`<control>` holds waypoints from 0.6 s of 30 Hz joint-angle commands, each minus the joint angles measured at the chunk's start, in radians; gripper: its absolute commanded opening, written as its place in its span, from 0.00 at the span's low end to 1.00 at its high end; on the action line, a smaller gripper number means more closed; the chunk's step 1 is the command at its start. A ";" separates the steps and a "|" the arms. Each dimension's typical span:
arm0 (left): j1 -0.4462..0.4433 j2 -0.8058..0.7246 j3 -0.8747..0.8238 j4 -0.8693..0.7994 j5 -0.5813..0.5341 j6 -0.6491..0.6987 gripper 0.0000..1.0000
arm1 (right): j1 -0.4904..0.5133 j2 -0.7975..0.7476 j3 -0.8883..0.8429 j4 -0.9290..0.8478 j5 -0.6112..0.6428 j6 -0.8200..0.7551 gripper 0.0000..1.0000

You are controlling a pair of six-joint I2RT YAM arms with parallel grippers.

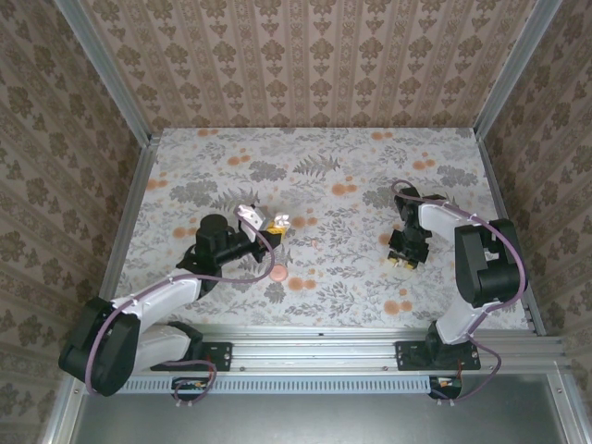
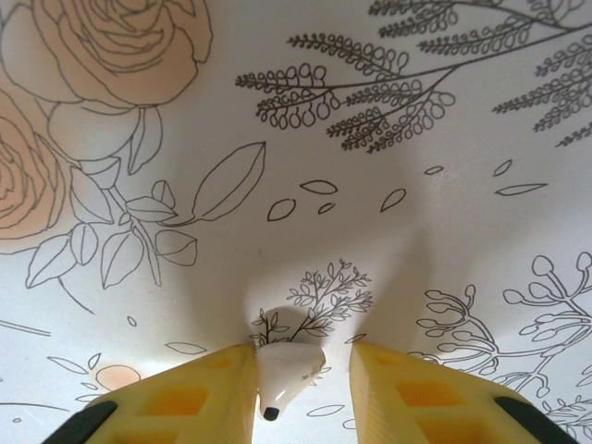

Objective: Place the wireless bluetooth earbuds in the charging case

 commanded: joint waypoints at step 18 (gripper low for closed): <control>0.009 -0.003 0.023 0.002 0.015 -0.002 0.06 | -0.001 -0.140 -0.030 0.102 -0.008 -0.065 0.19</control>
